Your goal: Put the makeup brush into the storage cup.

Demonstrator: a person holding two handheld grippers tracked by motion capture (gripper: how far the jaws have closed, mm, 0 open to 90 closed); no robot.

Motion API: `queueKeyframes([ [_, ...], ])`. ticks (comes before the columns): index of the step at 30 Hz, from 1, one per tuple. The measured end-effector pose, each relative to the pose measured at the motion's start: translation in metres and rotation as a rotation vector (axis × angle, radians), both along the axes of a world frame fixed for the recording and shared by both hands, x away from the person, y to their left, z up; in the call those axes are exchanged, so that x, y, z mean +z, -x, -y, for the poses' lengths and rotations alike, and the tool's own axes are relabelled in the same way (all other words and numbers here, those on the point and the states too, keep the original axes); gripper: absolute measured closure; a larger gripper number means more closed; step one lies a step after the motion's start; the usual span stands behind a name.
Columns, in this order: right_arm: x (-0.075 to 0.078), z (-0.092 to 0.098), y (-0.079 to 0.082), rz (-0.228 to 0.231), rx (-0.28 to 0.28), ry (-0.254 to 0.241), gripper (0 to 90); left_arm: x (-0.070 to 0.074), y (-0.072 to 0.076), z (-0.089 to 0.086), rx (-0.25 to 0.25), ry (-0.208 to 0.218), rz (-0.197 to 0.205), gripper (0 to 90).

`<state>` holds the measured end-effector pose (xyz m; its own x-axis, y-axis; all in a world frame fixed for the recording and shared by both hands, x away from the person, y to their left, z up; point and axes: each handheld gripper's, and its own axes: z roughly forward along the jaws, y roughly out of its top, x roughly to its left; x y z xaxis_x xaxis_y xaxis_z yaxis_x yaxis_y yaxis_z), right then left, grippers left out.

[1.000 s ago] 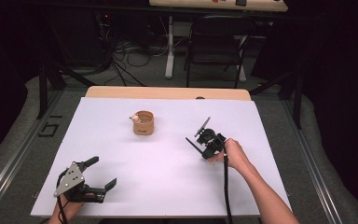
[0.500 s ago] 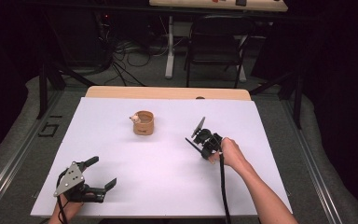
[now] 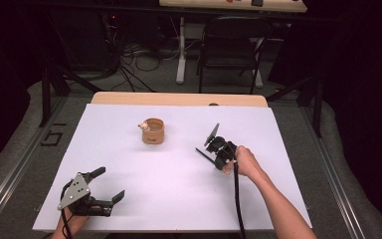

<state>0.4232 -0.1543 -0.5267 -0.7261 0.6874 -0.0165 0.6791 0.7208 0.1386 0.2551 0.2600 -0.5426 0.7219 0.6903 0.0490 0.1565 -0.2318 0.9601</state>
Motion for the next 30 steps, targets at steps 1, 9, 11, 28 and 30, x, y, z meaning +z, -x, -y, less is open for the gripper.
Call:
queueKeyframes([
  [1, 0.002, 0.001, -0.001, -0.003, 0.007, 0.016, 84.1, 0.000, 0.000, 0.000, 0.001, 0.000, -0.001, 0.0],
  [9, 0.010, 0.006, 0.001, 0.042, 0.002, -0.018, 84.3, 0.000, 0.000, 0.001, 0.001, -0.003, 0.000, 0.0],
  [11, 0.014, 0.007, 0.003, 0.051, 0.006, -0.016, 84.3, 0.000, 0.000, 0.001, 0.001, -0.002, -0.002, 0.0],
  [28, 0.029, 0.014, 0.016, 0.096, 0.062, -0.037, 84.3, -0.001, 0.000, 0.001, 0.001, -0.004, -0.007, 0.0],
  [30, 0.031, 0.013, 0.018, 0.100, 0.072, -0.033, 84.3, -0.001, 0.000, 0.001, 0.003, -0.006, -0.006, 0.0],
])
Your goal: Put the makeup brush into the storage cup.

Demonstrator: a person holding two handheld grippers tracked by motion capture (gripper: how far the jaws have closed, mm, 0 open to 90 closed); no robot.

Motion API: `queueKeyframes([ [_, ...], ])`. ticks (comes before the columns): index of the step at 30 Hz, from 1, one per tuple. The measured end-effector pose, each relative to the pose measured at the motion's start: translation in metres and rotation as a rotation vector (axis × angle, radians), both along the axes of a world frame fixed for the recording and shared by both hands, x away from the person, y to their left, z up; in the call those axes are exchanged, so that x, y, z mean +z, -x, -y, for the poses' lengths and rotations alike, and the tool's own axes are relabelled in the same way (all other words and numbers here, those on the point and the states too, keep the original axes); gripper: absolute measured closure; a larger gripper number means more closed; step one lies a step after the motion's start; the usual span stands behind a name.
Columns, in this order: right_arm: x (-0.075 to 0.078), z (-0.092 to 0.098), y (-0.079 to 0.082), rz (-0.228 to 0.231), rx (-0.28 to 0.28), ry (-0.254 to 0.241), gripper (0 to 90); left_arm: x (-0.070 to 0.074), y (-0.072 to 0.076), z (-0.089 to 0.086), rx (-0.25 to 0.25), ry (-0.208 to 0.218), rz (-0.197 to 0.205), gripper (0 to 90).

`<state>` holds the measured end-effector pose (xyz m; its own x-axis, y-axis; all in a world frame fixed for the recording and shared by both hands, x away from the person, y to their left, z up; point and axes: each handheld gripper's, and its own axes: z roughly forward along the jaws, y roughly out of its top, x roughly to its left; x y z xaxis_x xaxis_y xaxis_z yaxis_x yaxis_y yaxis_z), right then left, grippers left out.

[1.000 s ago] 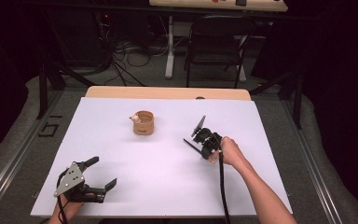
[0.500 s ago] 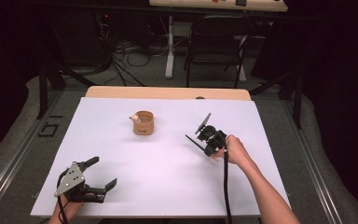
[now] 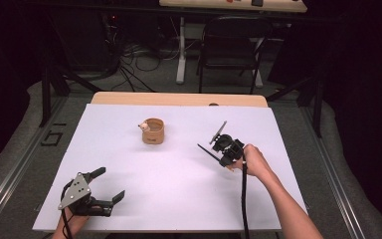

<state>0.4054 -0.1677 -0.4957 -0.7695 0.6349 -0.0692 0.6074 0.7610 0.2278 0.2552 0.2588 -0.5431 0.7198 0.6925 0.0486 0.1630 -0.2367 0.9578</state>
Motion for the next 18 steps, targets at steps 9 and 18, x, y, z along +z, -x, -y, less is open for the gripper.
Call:
queueKeyframes([
  [9, 0.006, -0.005, 0.008, 0.018, 0.048, 0.008, 84.3, 0.000, 0.000, 0.000, -0.001, -0.002, -0.002, 0.0],
  [18, 0.008, -0.011, 0.014, 0.037, 0.106, 0.023, 84.2, -0.001, -0.001, 0.001, -0.002, -0.005, -0.004, 0.0],
])
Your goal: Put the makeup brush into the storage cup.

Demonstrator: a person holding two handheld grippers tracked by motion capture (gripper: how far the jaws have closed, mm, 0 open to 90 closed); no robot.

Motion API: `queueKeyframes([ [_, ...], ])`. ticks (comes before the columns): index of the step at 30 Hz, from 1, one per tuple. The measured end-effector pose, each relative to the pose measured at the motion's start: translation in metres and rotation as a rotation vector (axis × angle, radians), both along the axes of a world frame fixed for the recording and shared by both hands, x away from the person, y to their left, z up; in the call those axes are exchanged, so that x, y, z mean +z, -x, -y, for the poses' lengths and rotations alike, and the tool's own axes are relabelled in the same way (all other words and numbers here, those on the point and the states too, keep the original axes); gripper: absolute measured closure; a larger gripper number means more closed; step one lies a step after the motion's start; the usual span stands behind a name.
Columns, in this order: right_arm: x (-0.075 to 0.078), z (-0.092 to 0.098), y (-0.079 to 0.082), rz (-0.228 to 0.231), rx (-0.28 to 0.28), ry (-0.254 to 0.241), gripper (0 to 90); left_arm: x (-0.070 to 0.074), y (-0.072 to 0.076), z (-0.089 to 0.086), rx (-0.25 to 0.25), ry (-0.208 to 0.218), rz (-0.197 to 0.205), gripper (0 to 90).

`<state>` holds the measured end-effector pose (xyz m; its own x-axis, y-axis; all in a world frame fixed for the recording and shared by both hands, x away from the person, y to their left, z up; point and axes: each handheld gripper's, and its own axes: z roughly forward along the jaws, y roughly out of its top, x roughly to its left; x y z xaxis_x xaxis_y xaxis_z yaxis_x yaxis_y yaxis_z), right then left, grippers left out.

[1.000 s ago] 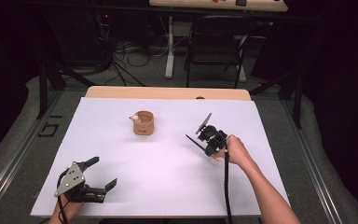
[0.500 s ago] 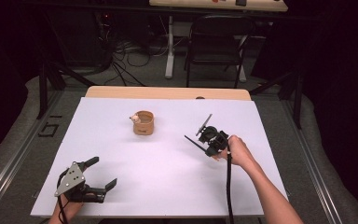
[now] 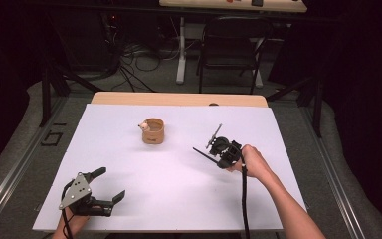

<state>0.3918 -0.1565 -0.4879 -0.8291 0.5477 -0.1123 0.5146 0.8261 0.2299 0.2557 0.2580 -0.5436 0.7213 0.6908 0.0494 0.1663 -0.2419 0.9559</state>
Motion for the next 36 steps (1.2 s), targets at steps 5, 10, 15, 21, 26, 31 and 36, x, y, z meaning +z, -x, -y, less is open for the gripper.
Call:
queueKeyframes([
  [5, 0.001, -0.004, 0.003, 0.020, 0.027, -0.001, 84.2, 0.000, 0.000, 0.000, -0.001, 0.001, -0.002, 0.0],
  [10, 0.003, -0.008, 0.006, 0.018, 0.063, 0.029, 84.2, 0.000, 0.000, 0.001, -0.003, 0.000, -0.003, 0.0],
  [15, 0.004, -0.012, 0.009, 0.014, 0.098, 0.050, 84.2, -0.001, 0.000, 0.001, -0.004, -0.003, -0.003, 0.0],
  [21, 0.003, -0.017, 0.012, 0.040, 0.132, 0.028, 84.2, -0.001, -0.001, 0.001, -0.005, -0.007, -0.004, 0.0],
  [26, 0.004, -0.020, 0.014, 0.051, 0.168, 0.031, 84.2, -0.001, 0.000, 0.002, -0.006, -0.016, -0.006, 0.0],
  [31, 0.004, -0.025, 0.017, 0.050, 0.195, 0.038, 84.2, -0.001, 0.000, 0.003, -0.006, -0.030, -0.006, 0.0],
  [36, 0.003, -0.029, 0.020, 0.051, 0.220, 0.041, 84.2, -0.001, -0.001, 0.003, -0.005, -0.035, -0.006, 0.0],
])
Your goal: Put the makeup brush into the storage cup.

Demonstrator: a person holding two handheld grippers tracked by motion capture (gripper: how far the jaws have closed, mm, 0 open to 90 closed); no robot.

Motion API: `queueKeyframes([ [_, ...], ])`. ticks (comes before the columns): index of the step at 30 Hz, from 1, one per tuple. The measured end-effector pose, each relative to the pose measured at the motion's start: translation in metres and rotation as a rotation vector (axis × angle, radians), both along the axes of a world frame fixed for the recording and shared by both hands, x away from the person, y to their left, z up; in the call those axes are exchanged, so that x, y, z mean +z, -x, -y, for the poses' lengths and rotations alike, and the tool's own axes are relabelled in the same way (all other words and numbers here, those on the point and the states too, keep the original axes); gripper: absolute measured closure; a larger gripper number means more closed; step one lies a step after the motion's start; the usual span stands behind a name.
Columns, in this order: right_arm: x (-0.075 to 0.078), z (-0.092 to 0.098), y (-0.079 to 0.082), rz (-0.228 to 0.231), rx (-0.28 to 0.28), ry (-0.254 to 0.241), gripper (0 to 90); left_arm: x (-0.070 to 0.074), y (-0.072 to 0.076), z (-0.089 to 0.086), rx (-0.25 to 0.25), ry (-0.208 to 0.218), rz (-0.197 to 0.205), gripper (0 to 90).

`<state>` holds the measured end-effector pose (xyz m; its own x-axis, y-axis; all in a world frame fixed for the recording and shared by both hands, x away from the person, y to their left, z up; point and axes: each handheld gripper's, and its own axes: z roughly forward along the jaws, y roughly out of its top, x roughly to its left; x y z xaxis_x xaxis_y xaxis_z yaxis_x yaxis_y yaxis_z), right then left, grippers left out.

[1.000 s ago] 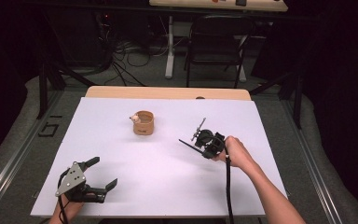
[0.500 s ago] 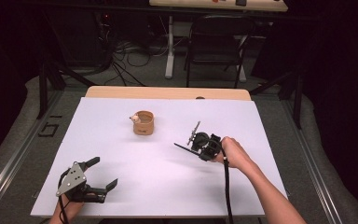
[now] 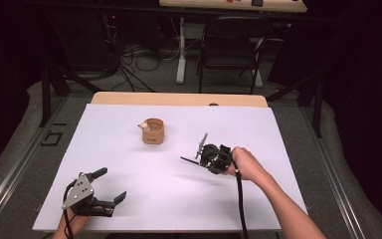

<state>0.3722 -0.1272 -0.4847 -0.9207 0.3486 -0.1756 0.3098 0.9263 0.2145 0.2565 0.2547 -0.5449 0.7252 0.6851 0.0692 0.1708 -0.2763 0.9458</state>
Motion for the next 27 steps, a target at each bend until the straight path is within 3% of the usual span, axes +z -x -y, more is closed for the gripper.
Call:
queueKeyframes([
  [5, 0.001, -0.003, 0.002, 0.004, 0.021, 0.007, 84.2, 0.000, 0.000, 0.002, 0.003, -0.023, -0.006, 0.0],
  [7, 0.002, -0.005, 0.003, 0.007, 0.035, 0.013, 84.2, -0.001, -0.001, 0.004, 0.007, -0.042, -0.021, 0.1],
  [11, 0.001, -0.009, 0.004, 0.015, 0.056, 0.011, 84.2, 0.000, -0.004, 0.008, -0.022, -0.051, -0.094, 0.0],
  [14, 0.001, -0.014, 0.005, 0.019, 0.079, 0.019, 84.2, 0.002, -0.006, 0.011, -0.030, -0.068, -0.097, 0.0],
  [16, 0.003, -0.017, 0.006, 0.023, 0.084, 0.018, 84.2, 0.008, -0.010, 0.014, -0.047, -0.102, -0.127, 0.1],
  [27, 0.005, -0.028, 0.011, 0.039, 0.138, 0.026, 84.2, 0.029, -0.031, 0.035, -0.098, -0.261, -0.145, 0.0],
])
